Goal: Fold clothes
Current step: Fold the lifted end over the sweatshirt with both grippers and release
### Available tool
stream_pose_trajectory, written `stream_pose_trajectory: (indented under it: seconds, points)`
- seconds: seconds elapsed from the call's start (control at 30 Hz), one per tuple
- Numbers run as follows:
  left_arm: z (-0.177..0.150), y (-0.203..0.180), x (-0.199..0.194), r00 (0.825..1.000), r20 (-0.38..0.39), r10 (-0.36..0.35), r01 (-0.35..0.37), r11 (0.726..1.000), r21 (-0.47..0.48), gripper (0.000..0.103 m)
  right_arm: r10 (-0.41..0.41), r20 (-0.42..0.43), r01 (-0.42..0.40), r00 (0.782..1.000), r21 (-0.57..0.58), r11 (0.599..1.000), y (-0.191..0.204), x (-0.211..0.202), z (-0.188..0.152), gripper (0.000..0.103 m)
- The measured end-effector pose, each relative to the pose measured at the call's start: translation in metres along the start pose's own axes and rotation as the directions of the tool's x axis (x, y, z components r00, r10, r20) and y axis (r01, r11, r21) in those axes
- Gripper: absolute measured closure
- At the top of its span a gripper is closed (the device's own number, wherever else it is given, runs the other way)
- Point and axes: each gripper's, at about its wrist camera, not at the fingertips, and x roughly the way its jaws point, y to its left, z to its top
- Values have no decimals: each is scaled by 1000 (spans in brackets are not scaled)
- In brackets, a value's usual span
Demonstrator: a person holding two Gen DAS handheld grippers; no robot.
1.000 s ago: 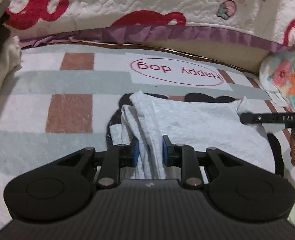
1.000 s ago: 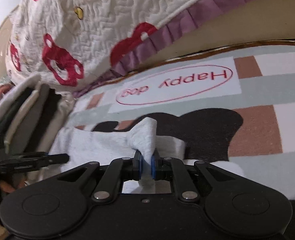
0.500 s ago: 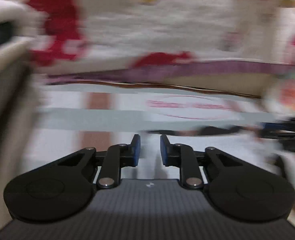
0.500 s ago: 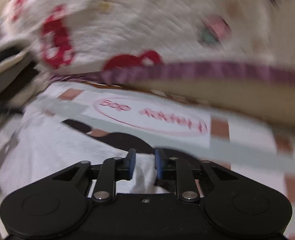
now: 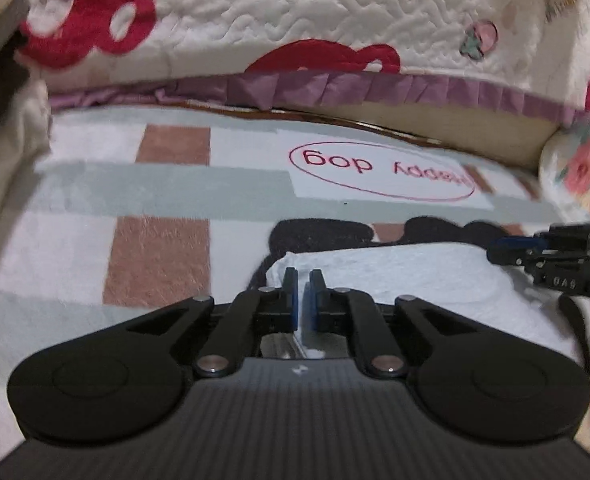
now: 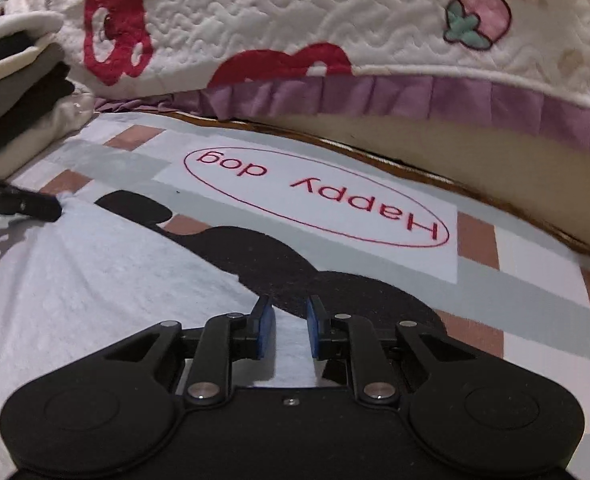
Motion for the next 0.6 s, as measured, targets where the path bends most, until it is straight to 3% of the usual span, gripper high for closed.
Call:
stream_pose_trajectory:
  seconds: [0.03,0.1,0.2,0.27,0.37,0.43,0.5,0.6]
  points:
    - [0,3,0,1000,-3,-12,12,1000,-22,95,-7,9,7,1000,3,1000,4,-5,3,84]
    - [2,8,0,999,-7,-34,34,998,-61,95,-3,58,2,998,9,1000,17,-21,9,73]
    - [1,13,1,999,-10,-50,49,993,-104,95,139,104,-137,985,-30,990,50,-41,18,72]
    - [2,15,-1,998,-5,-55,54,991,-121,95,228,89,-217,970,-124,968,85,-45,20,69]
    - [3,19,-4,998,4,-62,62,987,-147,95,316,14,-305,949,-229,925,133,-39,16,56]
    - [3,21,-6,998,10,-68,68,986,-150,95,311,-65,-315,948,-307,898,158,-23,6,54]
    - [2,20,-6,998,5,-63,63,988,-143,95,287,-11,-274,958,-333,902,166,-23,-5,50]
    - [3,17,-5,999,-6,-50,49,992,-120,95,326,-1,-315,945,-266,911,163,-28,-12,49]
